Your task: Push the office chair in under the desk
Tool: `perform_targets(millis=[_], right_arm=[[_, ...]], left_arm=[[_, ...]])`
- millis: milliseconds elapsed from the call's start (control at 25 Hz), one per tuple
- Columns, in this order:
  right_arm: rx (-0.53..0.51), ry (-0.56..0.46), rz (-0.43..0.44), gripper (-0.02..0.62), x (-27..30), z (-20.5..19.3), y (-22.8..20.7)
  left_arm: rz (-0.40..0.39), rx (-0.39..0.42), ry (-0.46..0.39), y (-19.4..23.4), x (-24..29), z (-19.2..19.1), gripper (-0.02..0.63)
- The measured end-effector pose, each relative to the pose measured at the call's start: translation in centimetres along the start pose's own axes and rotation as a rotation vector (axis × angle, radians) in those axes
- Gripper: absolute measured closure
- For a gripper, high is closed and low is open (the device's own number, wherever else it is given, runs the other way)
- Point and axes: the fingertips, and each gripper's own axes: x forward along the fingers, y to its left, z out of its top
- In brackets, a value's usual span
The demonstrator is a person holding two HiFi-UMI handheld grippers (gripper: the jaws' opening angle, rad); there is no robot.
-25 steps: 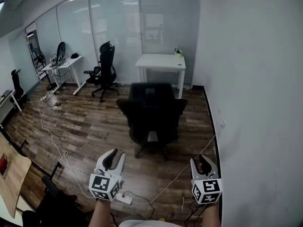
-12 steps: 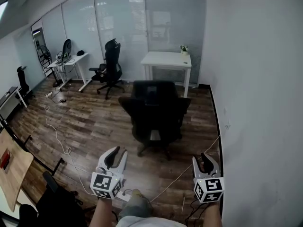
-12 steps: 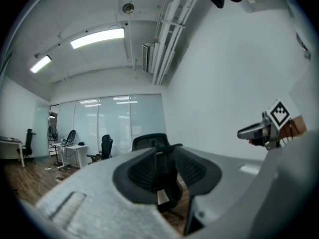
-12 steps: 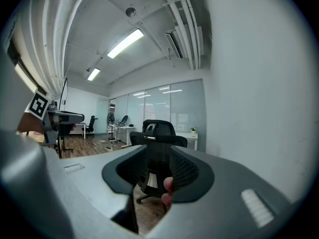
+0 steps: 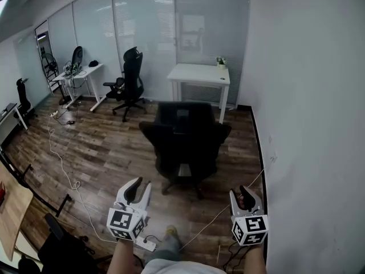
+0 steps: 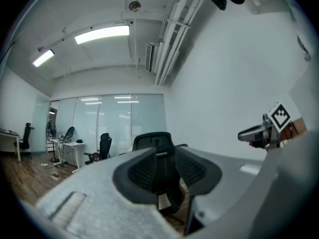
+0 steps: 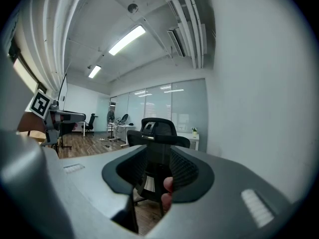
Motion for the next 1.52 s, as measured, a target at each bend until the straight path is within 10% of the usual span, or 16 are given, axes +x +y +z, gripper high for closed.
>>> perform_targets(millis=[1040, 1520], right_arm=[[-0.092, 0.098, -0.044, 0.476, 35.7, 5.4, -2.7], [-0.229, 0.169, 0.010, 0.474, 40.4, 5.0, -3.5]], left_arm=[[-0.142, -0.046, 0.081, 23.1, 30.0, -4.2, 0.489], [-0.298, 0.048, 0.149, 23.8, 35.5, -5.7, 0.488]])
